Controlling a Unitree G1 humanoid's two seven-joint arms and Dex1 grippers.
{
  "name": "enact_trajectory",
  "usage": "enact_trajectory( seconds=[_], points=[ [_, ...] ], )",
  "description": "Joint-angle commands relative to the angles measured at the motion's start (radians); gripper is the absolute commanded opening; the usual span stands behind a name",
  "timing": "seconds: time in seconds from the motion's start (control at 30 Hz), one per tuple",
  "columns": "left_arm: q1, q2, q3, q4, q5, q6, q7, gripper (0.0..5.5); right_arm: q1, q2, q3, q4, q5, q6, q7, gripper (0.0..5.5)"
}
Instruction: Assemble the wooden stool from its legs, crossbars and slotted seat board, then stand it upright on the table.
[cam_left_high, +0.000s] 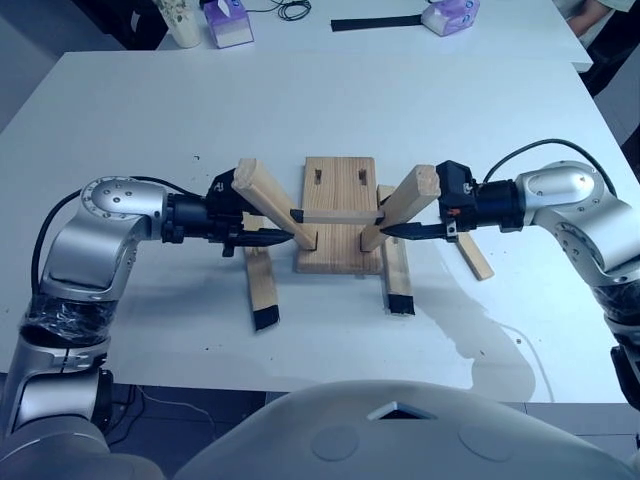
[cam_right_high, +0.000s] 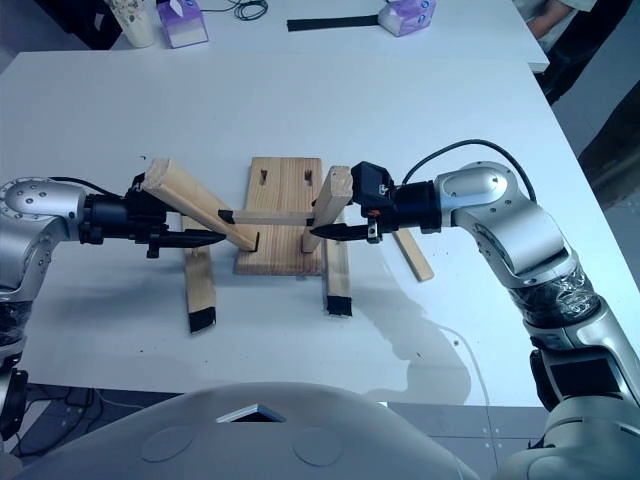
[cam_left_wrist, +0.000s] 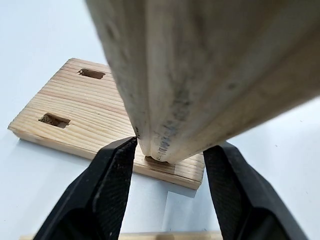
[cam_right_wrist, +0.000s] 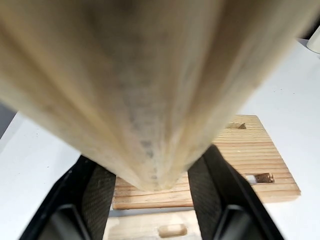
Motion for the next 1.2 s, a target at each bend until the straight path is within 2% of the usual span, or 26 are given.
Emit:
enact_trajectory(
  seconds=[0.03,0.17,0.37,0.67,0.7,0.87,0.9,1.07,1.2],
  points=[
    [-0.029,0.013,0.001,0.026,-0.043,-0.092,-0.081,2.38,0.041,0.005,0.066,0.024,-0.021,0.05,0.069,2.01],
    [-0.008,0.07,-0.014,0.069,-0.001,-0.172,-0.139,2.38,0.028,0.005,0.056,0.035,-0.031,0.046,0.084,2.01],
    [-0.005,0.09,-0.039,0.104,0.044,-0.241,-0.136,2.38,0.032,0.011,0.051,0.028,-0.039,0.046,0.082,2.01],
    [0.071,0.126,-0.001,0.175,0.108,-0.37,-0.094,3.87,0.048,0.008,0.038,0.006,-0.046,0.027,0.082,2.01],
    [0.078,0.128,0.007,0.18,0.106,-0.374,-0.087,4.04,0.048,0.006,0.036,0.005,-0.047,0.026,0.083,2.38],
    [0.1,0.117,0.054,0.184,0.075,-0.362,-0.053,4.96,0.041,0.021,0.015,0.007,-0.068,0.02,0.065,3.23],
    [0.106,0.112,0.063,0.173,0.059,-0.348,-0.048,4.98,0.04,0.023,0.01,0.005,-0.069,0.022,0.064,3.33],
    [0.185,0.092,0.143,0.093,-0.021,-0.274,0.025,4.98,0.077,-0.011,-0.052,-0.03,-0.082,0.023,0.028,3.39],
    [0.33,0.047,0.264,-0.028,-0.071,-0.2,0.159,4.98,0.282,-0.085,-0.198,-0.158,-0.114,0.052,-0.089,3.39]
  ],
)
